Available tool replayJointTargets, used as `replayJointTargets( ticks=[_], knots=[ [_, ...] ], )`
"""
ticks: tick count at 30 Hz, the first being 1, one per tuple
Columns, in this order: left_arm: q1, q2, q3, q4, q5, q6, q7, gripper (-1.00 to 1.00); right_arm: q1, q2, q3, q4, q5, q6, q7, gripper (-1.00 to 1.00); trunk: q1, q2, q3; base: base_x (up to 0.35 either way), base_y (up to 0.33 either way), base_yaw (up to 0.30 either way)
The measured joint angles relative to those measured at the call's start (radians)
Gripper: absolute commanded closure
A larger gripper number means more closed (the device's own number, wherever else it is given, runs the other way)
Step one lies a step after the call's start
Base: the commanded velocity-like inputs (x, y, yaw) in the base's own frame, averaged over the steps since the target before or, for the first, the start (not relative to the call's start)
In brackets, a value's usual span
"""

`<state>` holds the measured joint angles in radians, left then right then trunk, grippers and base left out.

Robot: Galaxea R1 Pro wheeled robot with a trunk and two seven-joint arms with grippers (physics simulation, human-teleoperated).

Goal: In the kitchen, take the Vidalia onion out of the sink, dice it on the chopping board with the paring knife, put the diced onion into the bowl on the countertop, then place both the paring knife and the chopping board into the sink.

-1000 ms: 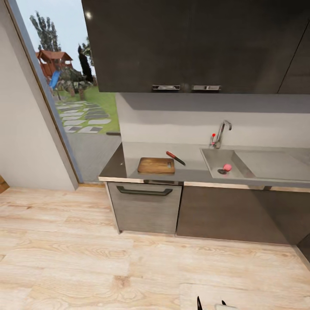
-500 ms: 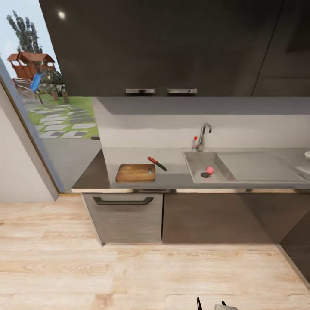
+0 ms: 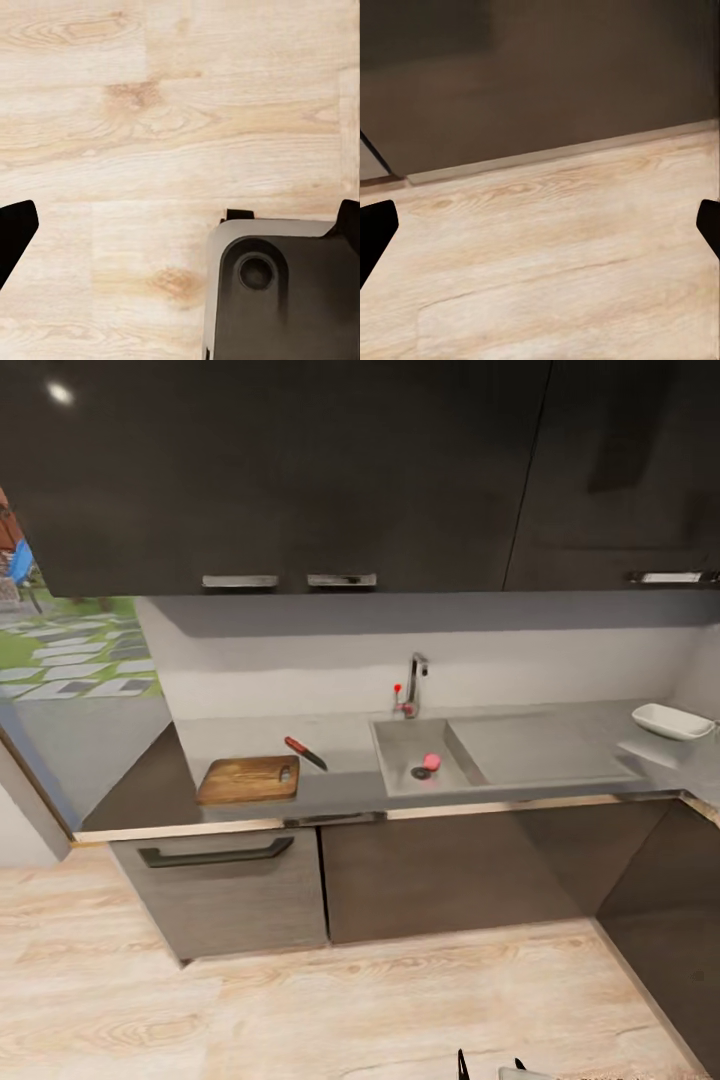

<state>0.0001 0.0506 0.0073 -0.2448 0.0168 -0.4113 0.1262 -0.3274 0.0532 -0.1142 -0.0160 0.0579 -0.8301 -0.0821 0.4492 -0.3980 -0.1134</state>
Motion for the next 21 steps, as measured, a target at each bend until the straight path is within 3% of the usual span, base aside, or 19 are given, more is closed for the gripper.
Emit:
replayJointTargets(
  ticks=[12, 21],
  knots=[
    [0.000, 0.000, 0.000, 0.000, 0.000, 0.000, 0.000, -1.00, 0.000, 0.000, 0.000, 0.000, 0.000, 0.000, 0.000, -1.00, 0.000, 0.000, 0.014, 0.014, -0.223, -0.201],
    [0.000, 0.001, 0.000, 0.000, 0.000, 0.000, 0.000, -1.00, 0.000, 0.000, 0.000, 0.000, 0.000, 0.001, -0.001, -1.00, 0.000, 0.000, 0.020, 0.000, -0.028, -0.105]
  ],
)
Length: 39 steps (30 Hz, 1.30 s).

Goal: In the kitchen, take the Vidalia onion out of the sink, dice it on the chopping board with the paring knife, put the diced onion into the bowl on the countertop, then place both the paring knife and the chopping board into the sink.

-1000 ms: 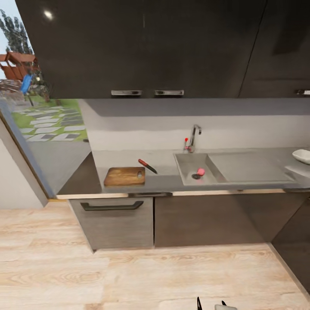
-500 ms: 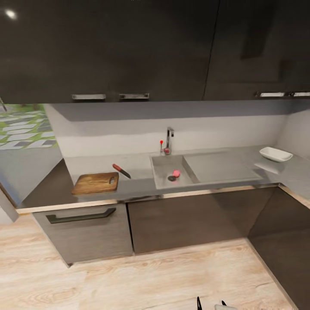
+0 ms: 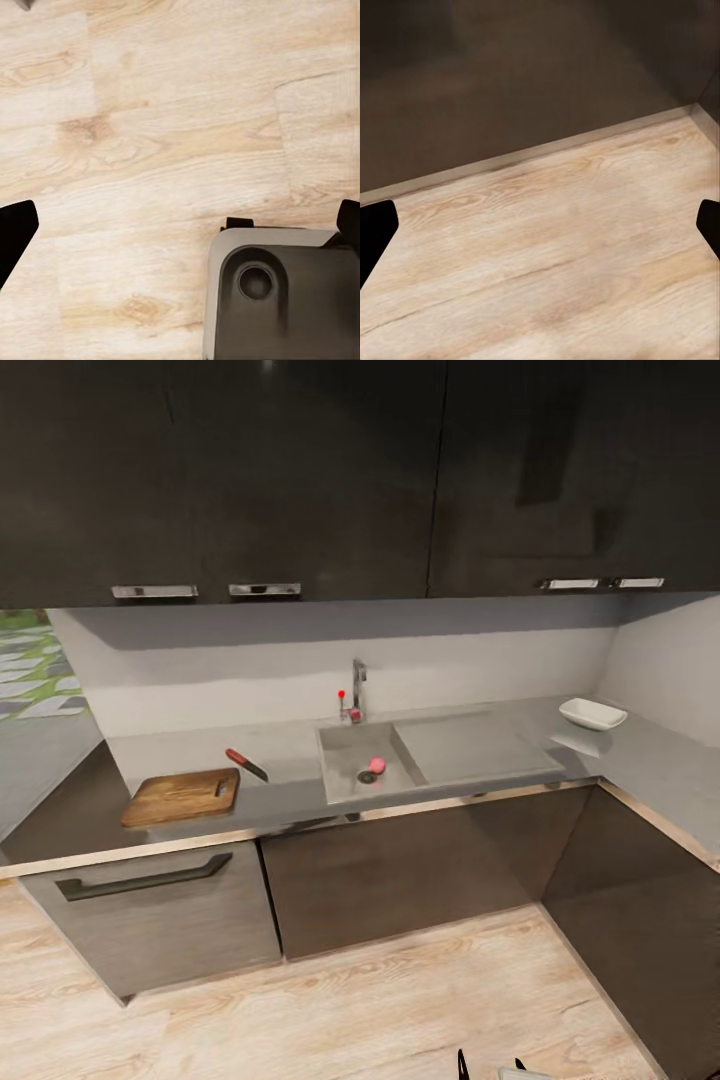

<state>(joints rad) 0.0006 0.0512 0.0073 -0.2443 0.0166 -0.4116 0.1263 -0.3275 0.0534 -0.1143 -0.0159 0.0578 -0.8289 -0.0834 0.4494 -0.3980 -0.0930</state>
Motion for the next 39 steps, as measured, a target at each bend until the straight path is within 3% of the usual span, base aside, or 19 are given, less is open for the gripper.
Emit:
replayJointTargets(
  ticks=[7, 10, 12, 15, 16, 17, 18, 22, 30, 32, 33, 36, 39],
  knots=[
    [0.000, -0.001, 0.001, -0.005, -0.002, 0.007, 0.004, -1.00, 0.000, -0.001, -0.001, 0.000, 0.000, 0.000, 0.000, -1.00, 0.000, 0.000, 0.000, 0.000, 0.000, -0.003],
    [0.000, -0.004, 0.001, -0.048, -0.005, 0.057, 0.007, -1.00, 0.000, -0.001, -0.001, 0.000, 0.000, 0.000, 0.000, -1.00, 0.000, 0.000, 0.000, 0.000, 0.000, 0.000],
    [-0.001, -0.008, 0.001, -0.113, -0.007, 0.159, 0.008, -1.00, 0.000, -0.002, -0.002, 0.000, 0.000, 0.000, 0.000, -1.00, 0.000, 0.000, 0.000, 0.000, 0.000, 0.000],
    [-0.001, -0.024, 0.001, -0.315, -0.010, 0.496, 0.005, -1.00, 0.000, -0.004, -0.002, 0.000, 0.000, 0.000, 0.000, -1.00, 0.000, 0.000, 0.001, 0.000, 0.000, 0.000],
    [-0.001, -0.026, 0.001, -0.359, -0.010, 0.558, 0.004, -1.00, 0.000, -0.004, -0.002, 0.000, 0.000, 0.000, 0.000, -1.00, 0.000, 0.000, 0.000, 0.000, 0.000, 0.000],
    [0.000, -0.034, -0.001, -0.489, -0.008, 0.794, 0.002, -1.00, 0.000, -0.005, -0.002, 0.000, 0.000, 0.000, 0.000, -1.00, 0.000, 0.000, 0.000, 0.000, 0.000, 0.000],
    [-0.001, -0.039, -0.002, -0.659, -0.009, 0.881, 0.002, -1.00, 0.000, -0.005, -0.002, 0.000, 0.000, 0.000, -0.001, -1.00, 0.000, 0.000, 0.001, 0.000, 0.000, 0.000],
    [-0.001, -0.066, -0.007, -0.918, -0.010, 1.080, 0.002, -1.00, 0.000, -0.007, -0.002, 0.000, 0.000, 0.028, 0.000, -1.00, 0.000, 0.000, 0.000, 0.000, 0.000, 0.000],
    [-0.004, -0.099, -0.022, -1.183, -0.010, 1.269, 0.001, -1.00, 0.000, -0.009, -0.002, 0.000, 0.000, 0.093, 0.004, -1.00, 0.000, 0.000, 0.000, 0.000, 0.000, 0.000],
    [-0.008, -0.120, -0.033, -1.241, -0.011, 1.310, 0.001, -1.00, 0.000, -0.009, -0.002, 0.000, 0.000, 0.096, 0.004, -1.00, 0.000, 0.000, 0.001, 0.000, 0.000, 0.000],
    [-0.016, -0.141, -0.066, -1.281, -0.012, 1.332, 0.002, -1.00, 0.000, -0.009, -0.003, 0.000, 0.000, 0.098, 0.004, -1.00, 0.000, 0.000, 0.001, 0.000, 0.000, 0.000],
    [-0.048, -0.163, -0.109, -1.297, -0.032, 1.341, 0.004, -1.00, 0.000, -0.009, -0.003, 0.000, 0.000, 0.099, 0.004, -1.00, 0.000, 0.000, 0.001, 0.000, 0.000, 0.000],
    [-0.098, -0.181, -0.128, -1.302, -0.058, 1.352, 0.006, -1.00, 0.000, -0.009, -0.003, 0.000, 0.000, 0.100, 0.004, -1.00, 0.000, 0.000, 0.001, 0.000, 0.000, 0.000]
  ],
)
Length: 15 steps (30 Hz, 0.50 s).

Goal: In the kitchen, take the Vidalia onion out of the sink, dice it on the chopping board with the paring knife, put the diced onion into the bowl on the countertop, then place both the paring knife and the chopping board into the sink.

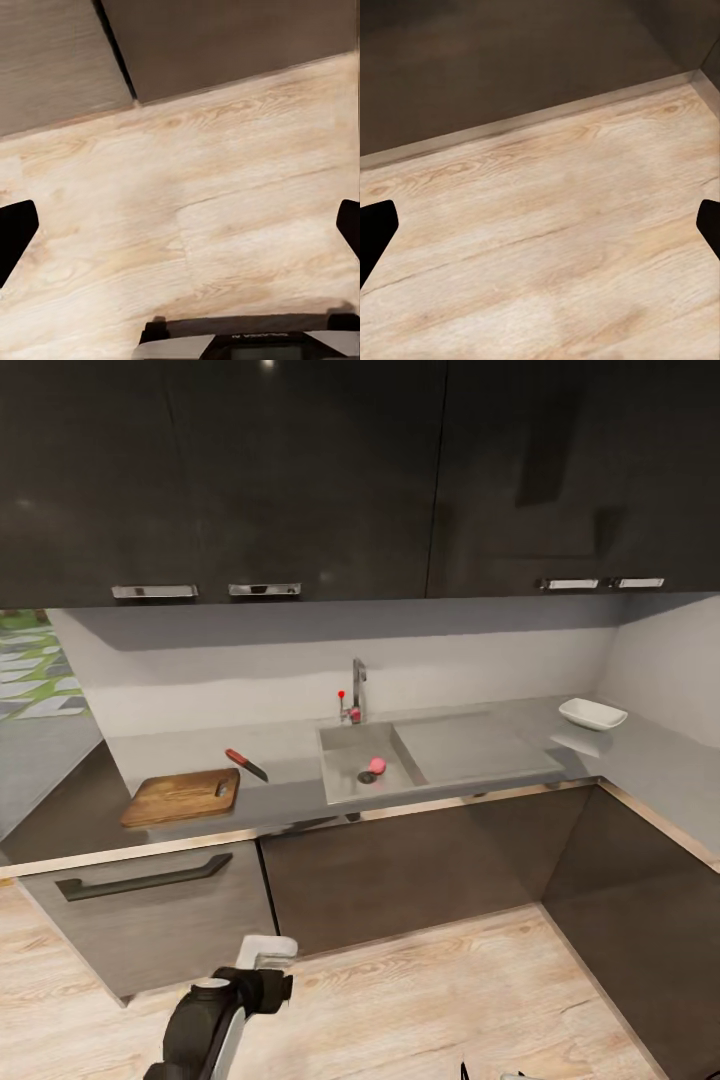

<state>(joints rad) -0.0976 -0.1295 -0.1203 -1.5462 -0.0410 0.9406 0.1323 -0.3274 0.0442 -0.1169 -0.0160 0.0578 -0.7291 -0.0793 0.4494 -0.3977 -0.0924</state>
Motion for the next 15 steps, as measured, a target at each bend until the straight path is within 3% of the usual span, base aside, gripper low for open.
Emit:
replayJointTargets(
  ticks=[3, 7, 11, 12, 15],
  knots=[
    [-0.117, -0.010, -0.019, -0.002, -0.022, 0.043, 0.001, -1.00, 0.000, -0.001, 0.000, 0.000, 0.000, 0.005, 0.000, -1.00, 0.000, 0.000, 0.000, 0.000, 0.000, 0.000],
    [-0.223, -0.015, -0.023, -0.003, -0.024, 0.055, 0.001, -1.00, 0.000, -0.001, 0.000, -0.001, 0.000, 0.027, 0.002, -1.00, 0.000, 0.000, 0.000, 0.000, 0.000, 0.000],
    [-0.446, -0.018, -0.024, 0.037, -0.021, 0.067, 0.000, -1.00, 0.000, -0.001, 0.000, -0.001, 0.000, 0.041, 0.004, -1.00, 0.000, 0.000, 0.000, 0.000, 0.000, 0.000],
    [-0.475, -0.018, -0.024, 0.051, -0.020, 0.068, 0.000, -1.00, 0.000, -0.001, 0.000, -0.001, 0.000, 0.042, 0.004, -1.00, 0.000, 0.000, 0.000, 0.000, 0.000, 0.000],
    [-0.635, -0.022, -0.023, 0.169, -0.018, 0.070, 0.000, -1.00, 0.000, -0.001, 0.000, -0.002, 0.000, 0.043, 0.003, -1.00, 0.000, 0.000, 0.000, 0.000, 0.000, 0.000]
  ],
)
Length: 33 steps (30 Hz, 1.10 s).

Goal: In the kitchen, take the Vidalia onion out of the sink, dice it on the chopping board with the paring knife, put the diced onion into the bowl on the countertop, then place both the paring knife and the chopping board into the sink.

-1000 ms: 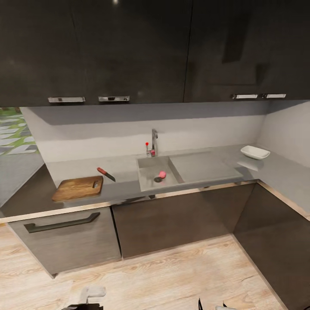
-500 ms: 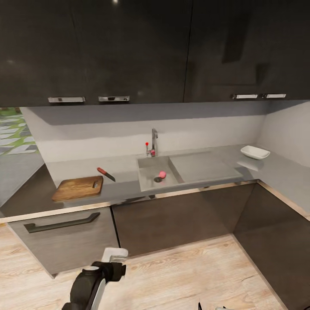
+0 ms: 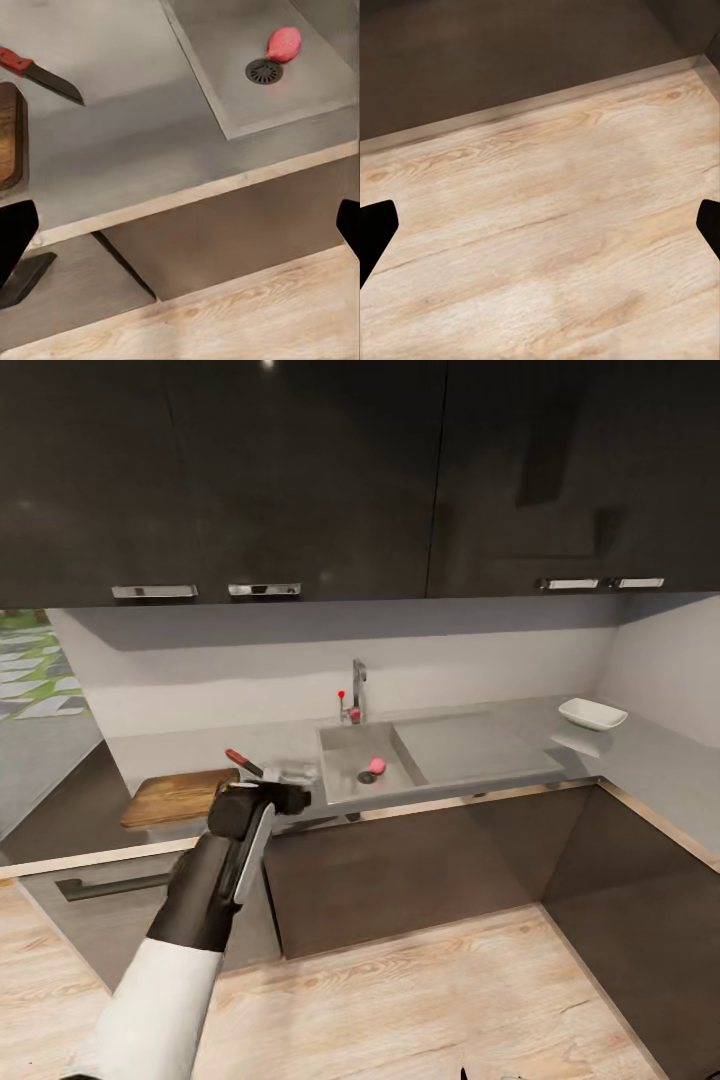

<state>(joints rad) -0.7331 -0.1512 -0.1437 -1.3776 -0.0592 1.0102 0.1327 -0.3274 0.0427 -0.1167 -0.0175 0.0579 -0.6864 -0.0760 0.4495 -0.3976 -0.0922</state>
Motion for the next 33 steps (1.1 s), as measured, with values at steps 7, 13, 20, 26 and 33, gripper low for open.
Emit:
replayJointTargets(
  ticks=[7, 13, 20, 26, 33],
  knots=[
    [-0.321, -0.005, 0.001, 0.292, 0.004, -0.004, 0.001, -1.00, 0.000, 0.001, 0.001, 0.000, 0.000, 0.000, 0.001, -1.00, 0.000, 0.000, 0.000, 0.000, 0.000, 0.000],
    [-0.348, -0.002, 0.001, 0.343, 0.010, -0.002, -0.008, -1.00, 0.000, 0.000, 0.001, 0.000, 0.000, 0.000, 0.003, -1.00, 0.000, 0.000, 0.000, 0.000, 0.000, 0.000],
    [-0.351, 0.004, -0.002, 0.289, 0.025, 0.001, -0.021, -1.00, 0.000, 0.000, 0.001, 0.000, 0.000, 0.000, 0.000, -1.00, 0.000, 0.000, 0.000, 0.000, 0.000, 0.000],
    [-0.352, 0.006, -0.005, 0.250, 0.026, 0.001, -0.021, -1.00, 0.000, 0.001, 0.001, 0.000, 0.000, 0.003, -0.007, -1.00, 0.000, 0.000, 0.000, 0.039, -0.035, 0.000],
    [-0.352, 0.006, -0.006, 0.251, 0.027, 0.000, -0.021, -1.00, 0.000, 0.001, 0.001, 0.000, 0.000, 0.004, -0.010, -1.00, 0.000, 0.000, 0.000, 0.185, -0.192, 0.000]
  ],
)
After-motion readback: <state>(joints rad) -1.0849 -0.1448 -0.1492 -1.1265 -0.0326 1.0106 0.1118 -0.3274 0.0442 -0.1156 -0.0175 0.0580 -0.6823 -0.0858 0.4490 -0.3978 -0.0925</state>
